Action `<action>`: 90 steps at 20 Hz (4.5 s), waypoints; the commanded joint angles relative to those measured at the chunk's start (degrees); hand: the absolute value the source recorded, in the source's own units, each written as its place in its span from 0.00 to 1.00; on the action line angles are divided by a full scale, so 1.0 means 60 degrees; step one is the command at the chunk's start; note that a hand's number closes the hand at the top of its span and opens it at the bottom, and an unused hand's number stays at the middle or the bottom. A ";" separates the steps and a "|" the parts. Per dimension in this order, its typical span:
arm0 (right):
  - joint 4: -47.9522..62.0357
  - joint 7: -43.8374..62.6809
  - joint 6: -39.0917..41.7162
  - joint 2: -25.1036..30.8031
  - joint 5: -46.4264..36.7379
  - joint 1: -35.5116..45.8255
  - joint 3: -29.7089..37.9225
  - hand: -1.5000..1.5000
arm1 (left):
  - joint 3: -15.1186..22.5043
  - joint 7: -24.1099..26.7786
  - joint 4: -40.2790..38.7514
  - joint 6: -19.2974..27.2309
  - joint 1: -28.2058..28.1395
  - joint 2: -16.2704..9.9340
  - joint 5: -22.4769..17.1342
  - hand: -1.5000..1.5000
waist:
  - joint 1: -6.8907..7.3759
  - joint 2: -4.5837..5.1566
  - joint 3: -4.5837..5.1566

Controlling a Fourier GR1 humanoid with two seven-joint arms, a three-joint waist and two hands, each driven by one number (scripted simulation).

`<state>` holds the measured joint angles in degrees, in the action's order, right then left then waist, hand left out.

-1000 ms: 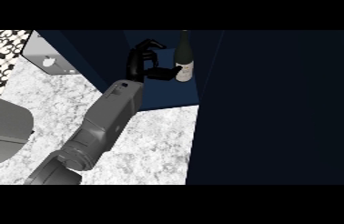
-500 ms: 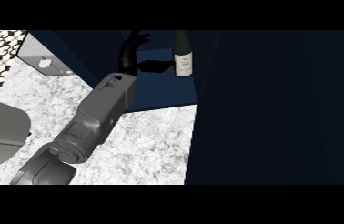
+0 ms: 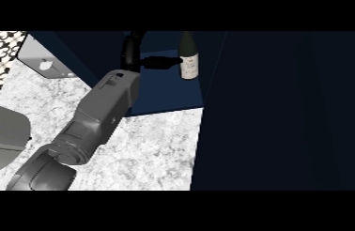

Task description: Pick up the wine, place it into the cabinet and close the cabinet

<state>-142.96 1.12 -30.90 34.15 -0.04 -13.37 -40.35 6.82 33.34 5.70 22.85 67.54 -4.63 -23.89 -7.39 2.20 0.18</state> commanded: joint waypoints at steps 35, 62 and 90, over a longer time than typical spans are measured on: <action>-0.2183 0.0993 -0.0613 0.0986 0.0419 -0.1404 0.0658 0.00 | 0.0856 -0.0497 0.4100 -0.3677 -0.2305 0.0771 -0.1618 0.00 | 0.1278 -0.0534 -0.0022; -0.2825 0.0777 -0.0423 0.2453 0.0117 -0.1856 0.0510 0.00 | 0.2813 -0.1936 1.3042 -0.3111 -0.9977 -0.0949 -0.2269 0.00 | 0.1166 -0.0461 -0.0021; -0.2111 0.1296 0.2130 0.1944 0.0247 0.0365 -0.2005 1.00 | -0.0190 -0.1461 1.3399 -0.5708 -1.1669 -0.4011 -0.3543 0.00 | 0.1276 -0.0369 0.0016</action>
<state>-143.64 1.07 -18.04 50.48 0.33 -13.34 -46.86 7.27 25.20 87.58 -10.29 -3.61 -27.88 -44.20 0.42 -0.14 0.25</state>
